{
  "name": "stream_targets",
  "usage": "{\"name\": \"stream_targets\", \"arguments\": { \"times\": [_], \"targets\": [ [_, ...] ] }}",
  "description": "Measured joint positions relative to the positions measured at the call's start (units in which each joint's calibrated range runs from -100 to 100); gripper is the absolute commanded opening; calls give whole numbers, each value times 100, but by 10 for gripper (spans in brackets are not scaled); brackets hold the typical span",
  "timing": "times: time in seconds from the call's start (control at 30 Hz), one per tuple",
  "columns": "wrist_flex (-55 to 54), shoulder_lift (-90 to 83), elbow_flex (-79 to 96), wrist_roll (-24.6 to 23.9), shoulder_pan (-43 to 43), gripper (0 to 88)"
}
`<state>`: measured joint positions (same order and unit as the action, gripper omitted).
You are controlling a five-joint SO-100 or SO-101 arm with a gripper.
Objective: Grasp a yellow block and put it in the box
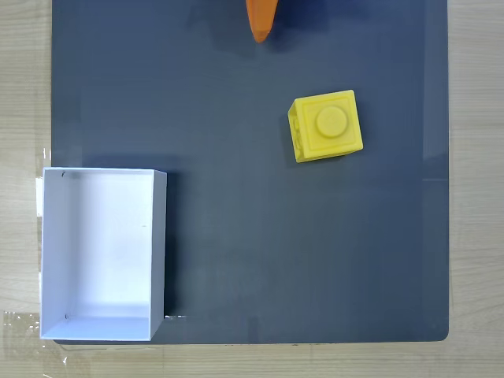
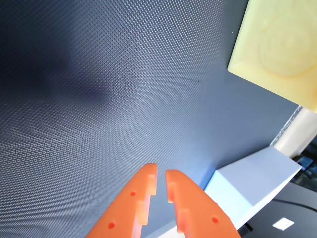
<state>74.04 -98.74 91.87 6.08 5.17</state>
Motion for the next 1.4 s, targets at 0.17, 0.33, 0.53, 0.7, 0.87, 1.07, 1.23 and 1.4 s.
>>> {"name": "stream_targets", "arguments": {
  "times": [0.17, 0.33, 0.53, 0.7, 0.87, 1.07, 1.23, 1.4],
  "targets": [
    [0, 0, 0, 0, 0, 25],
    [0, 0, 0, 0, 0, 25],
    [0, 0, 0, 0, 0, 25],
    [0, 0, 0, 0, 0, 25],
    [0, 0, 0, 0, 0, 25],
    [-156, 362, -126, 0, 0, 32],
    [-1039, 1559, -921, -21, -45, 32],
    [-1428, 3076, -2168, -16, -99, 33]
  ]
}}
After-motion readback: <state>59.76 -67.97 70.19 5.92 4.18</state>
